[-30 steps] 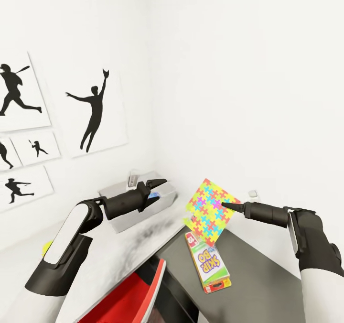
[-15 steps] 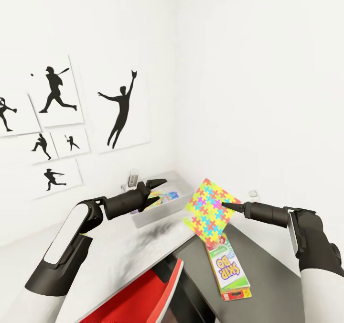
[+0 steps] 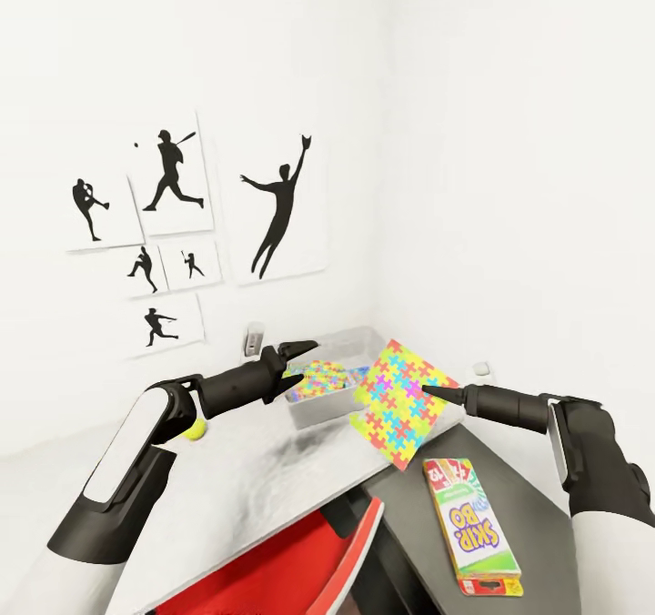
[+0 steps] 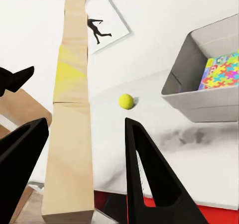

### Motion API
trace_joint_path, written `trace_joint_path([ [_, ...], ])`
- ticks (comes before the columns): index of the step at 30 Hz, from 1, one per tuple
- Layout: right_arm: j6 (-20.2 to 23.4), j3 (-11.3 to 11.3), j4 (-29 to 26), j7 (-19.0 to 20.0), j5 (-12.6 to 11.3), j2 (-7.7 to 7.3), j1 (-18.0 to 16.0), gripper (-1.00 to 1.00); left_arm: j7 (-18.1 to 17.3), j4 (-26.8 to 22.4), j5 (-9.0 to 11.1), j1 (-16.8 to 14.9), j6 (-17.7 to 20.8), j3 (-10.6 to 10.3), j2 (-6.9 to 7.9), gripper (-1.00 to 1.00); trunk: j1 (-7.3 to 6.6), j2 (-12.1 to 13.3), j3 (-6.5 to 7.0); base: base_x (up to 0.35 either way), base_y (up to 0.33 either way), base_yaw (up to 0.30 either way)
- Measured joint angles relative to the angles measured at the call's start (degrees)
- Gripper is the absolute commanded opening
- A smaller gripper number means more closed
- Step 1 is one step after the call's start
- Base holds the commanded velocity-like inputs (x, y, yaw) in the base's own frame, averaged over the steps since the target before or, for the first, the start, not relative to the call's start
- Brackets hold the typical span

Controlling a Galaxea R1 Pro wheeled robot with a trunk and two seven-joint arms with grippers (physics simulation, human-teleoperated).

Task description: Put all the toys in the child's room - the three board games (two on the bed and one on the table), the two jigsaw puzzles on the table, and the tennis ball on the table - inside the toy box on the table in the child's room.

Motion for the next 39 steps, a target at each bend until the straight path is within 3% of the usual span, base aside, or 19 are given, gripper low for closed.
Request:
trace_joint_path([
  [39, 0.02, 0.02, -0.01, 0.02, -0.06, -0.04, 0.0, -1.0, 0.0, 0.04, 0.0, 0.0, 0.0, 0.04, 0.01, 1.0, 0.0, 0.0, 0.0, 0.0, 0.0, 0.285],
])
